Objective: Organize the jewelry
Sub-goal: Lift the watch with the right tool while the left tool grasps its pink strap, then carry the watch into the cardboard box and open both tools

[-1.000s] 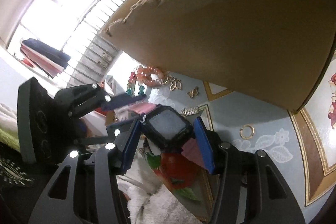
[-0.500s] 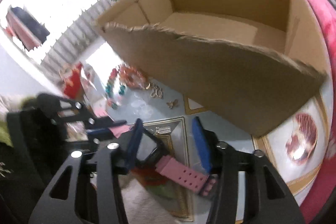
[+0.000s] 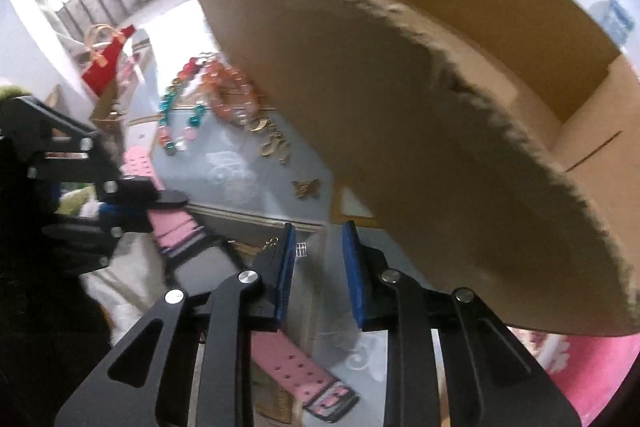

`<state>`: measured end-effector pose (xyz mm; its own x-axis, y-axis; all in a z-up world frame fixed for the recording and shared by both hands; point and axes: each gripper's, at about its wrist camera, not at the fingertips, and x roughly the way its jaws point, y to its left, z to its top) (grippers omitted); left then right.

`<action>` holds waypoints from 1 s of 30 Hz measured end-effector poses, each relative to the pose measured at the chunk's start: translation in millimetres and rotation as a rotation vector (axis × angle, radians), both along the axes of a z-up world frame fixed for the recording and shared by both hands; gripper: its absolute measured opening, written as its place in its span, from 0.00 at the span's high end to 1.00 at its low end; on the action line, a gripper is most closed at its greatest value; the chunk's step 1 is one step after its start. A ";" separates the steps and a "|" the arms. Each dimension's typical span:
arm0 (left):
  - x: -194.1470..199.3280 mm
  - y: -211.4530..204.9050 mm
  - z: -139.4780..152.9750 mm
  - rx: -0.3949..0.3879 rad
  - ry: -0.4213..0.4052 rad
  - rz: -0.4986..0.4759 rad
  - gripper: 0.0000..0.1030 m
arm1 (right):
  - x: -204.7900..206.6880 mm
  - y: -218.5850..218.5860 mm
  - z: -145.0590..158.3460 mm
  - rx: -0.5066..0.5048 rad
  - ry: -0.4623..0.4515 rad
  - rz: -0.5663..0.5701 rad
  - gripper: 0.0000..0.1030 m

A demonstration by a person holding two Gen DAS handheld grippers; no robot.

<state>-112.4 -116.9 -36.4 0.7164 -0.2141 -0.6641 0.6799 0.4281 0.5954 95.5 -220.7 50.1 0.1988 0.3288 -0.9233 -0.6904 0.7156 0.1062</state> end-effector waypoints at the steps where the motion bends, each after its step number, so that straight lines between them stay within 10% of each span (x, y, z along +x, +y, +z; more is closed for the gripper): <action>1: -1.5 0.1 -0.1 -0.002 0.001 0.001 0.98 | 1.4 1.4 1.2 -0.024 -0.031 -0.017 0.77; 13: 8.3 4.8 5.7 -0.023 0.020 0.023 0.98 | -16.5 -32.9 30.4 0.093 -0.114 -0.153 0.74; 17: 14.8 6.7 9.6 -0.056 0.050 0.046 0.98 | -44.0 -50.6 35.6 0.154 -0.057 -0.145 0.49; 23: 30.0 12.7 15.7 -0.120 0.127 0.064 0.98 | -88.2 -27.3 13.8 -0.001 -0.153 -0.032 0.49; 26: 45.2 20.6 21.3 -0.190 0.205 0.083 0.98 | -96.7 -20.3 -2.4 -0.068 -0.213 -0.024 0.51; 30: 59.6 34.8 24.5 -0.254 0.263 0.106 0.98 | -95.9 -26.3 3.2 -0.013 -0.231 -0.104 0.78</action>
